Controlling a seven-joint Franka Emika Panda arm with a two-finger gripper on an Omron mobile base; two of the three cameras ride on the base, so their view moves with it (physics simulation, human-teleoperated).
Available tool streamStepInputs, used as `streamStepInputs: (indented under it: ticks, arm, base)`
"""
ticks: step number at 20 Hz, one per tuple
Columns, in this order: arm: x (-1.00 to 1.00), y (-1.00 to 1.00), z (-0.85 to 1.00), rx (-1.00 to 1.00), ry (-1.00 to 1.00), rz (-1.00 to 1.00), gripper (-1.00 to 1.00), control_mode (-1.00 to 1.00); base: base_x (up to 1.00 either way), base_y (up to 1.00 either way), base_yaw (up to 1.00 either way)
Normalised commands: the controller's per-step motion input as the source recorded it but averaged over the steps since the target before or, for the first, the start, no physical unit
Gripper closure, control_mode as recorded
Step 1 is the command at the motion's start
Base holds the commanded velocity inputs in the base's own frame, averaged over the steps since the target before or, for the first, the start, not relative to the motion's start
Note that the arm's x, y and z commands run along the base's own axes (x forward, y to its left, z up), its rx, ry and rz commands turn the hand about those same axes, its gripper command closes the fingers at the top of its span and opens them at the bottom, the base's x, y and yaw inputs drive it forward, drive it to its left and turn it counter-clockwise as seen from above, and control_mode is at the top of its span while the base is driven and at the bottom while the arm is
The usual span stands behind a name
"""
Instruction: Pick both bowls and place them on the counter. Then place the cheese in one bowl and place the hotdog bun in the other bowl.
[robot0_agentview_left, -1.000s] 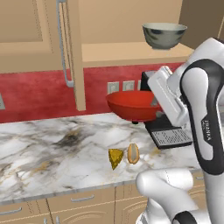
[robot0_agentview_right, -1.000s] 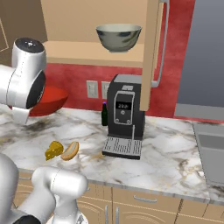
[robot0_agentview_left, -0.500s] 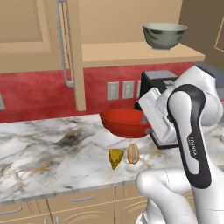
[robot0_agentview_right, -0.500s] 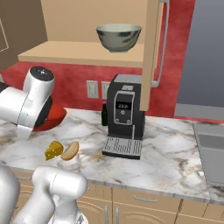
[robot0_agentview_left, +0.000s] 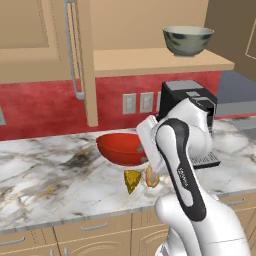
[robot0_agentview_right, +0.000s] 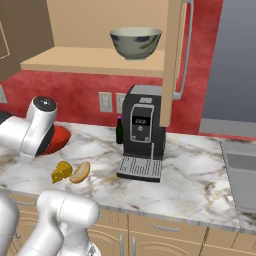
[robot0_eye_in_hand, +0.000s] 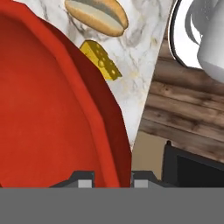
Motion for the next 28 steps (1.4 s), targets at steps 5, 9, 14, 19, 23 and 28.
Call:
streamStepInputs:
  ticks: [5, 9, 14, 19, 23, 28]
  arm:
    - [0.51, 0.50, -0.56, -0.06, 0.00, 0.03, 1.00, -1.00]
    - [0.31, 0.38, -0.64, -0.09, 0.03, 0.15, 1.00, -1.00]
    - [0.22, 0.33, -0.56, -0.08, 0.02, 0.18, 1.00, -1.00]
    - [0.23, 0.24, -0.44, -0.02, 0.00, 0.15, 1.00, -1.00]
    - [0.35, 0.23, -0.34, 0.00, 0.00, 0.07, 1.00, -1.00]
    - [0.28, 0.13, -0.34, 0.00, 0.00, 0.01, 1.00, -1.00]
  base:
    - [0.00, 0.00, 0.00]
    - [0.00, 0.00, 0.00]
    - [0.00, 0.00, 0.00]
    - [0.00, 0.00, 0.00]
    - [0.00, 0.00, 0.00]
    - [0.00, 0.00, 0.00]
